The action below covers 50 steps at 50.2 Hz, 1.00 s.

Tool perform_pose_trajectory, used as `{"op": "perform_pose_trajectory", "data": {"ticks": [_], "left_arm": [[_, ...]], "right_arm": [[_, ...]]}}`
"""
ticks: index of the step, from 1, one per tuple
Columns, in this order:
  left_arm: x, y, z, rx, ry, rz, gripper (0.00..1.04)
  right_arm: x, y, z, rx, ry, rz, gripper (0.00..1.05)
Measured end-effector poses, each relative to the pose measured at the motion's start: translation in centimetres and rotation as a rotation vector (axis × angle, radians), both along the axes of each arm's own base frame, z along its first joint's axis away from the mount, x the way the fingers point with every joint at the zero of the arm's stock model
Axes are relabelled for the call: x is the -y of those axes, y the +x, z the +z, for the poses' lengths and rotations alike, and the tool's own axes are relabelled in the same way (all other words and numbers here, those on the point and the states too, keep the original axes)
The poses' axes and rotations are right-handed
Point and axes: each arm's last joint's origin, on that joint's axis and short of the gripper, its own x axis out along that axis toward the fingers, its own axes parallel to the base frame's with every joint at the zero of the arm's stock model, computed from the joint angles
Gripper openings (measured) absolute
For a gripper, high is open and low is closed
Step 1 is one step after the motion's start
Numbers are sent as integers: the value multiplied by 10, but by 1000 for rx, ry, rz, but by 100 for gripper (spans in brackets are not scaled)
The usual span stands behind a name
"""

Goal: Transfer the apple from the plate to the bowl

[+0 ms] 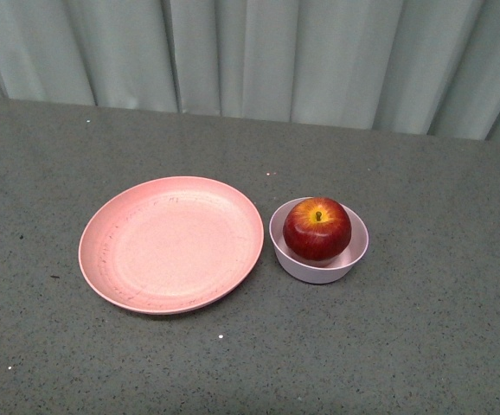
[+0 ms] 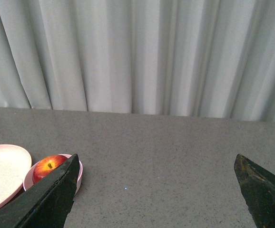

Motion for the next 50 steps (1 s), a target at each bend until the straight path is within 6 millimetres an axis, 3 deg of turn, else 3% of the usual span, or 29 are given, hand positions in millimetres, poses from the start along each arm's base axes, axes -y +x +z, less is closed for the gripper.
{"op": "perform_pose_trajectory", "data": {"ticks": [11, 26, 35, 50], "left_arm": [[0, -1, 0, 5, 0, 0, 7], [0, -1, 0, 5, 0, 0, 60], [0, -1, 0, 5, 0, 0, 99], [0, -1, 0, 5, 1, 0, 98]], "right_arm": [[0, 0, 0, 0, 0, 0, 95], [0, 0, 0, 0, 0, 0, 95], [0, 0, 0, 0, 0, 0, 95], [0, 0, 0, 0, 0, 0, 95]]}}
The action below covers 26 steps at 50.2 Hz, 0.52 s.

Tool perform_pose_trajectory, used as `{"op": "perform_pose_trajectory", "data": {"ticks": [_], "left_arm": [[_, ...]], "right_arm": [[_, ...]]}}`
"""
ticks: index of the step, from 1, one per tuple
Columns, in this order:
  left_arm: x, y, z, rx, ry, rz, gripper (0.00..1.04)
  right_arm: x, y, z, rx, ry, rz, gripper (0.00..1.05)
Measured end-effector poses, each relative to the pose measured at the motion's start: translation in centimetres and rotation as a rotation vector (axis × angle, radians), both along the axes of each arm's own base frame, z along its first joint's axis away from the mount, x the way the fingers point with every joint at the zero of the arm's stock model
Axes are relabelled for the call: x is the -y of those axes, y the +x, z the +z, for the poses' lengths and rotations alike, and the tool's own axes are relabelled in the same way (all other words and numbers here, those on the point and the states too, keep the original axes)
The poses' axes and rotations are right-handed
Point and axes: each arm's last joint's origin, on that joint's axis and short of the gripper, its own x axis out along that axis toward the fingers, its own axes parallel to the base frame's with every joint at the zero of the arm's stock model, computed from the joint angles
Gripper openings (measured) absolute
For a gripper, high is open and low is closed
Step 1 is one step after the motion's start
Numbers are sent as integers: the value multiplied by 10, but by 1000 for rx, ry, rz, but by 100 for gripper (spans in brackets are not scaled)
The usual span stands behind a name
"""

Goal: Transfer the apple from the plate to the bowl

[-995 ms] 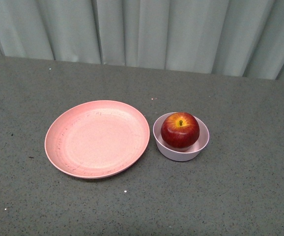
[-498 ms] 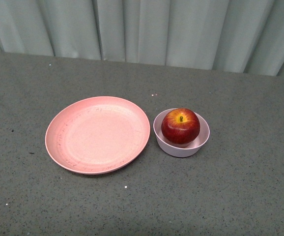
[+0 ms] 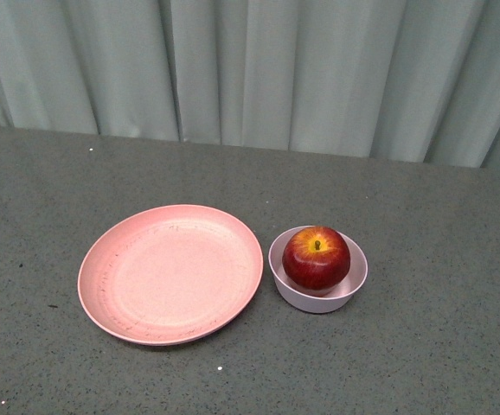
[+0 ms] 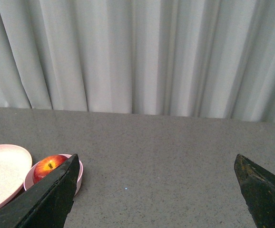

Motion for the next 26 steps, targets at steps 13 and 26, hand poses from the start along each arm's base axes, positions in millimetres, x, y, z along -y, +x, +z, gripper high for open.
{"op": "perform_pose_trajectory", "data": {"ticks": [13, 26], "left_arm": [[0, 0, 0, 0, 0, 0, 98], [0, 0, 0, 0, 0, 0, 98]], "right_arm": [[0, 0, 0, 0, 0, 0, 95], [0, 0, 0, 0, 0, 0, 95]]}}
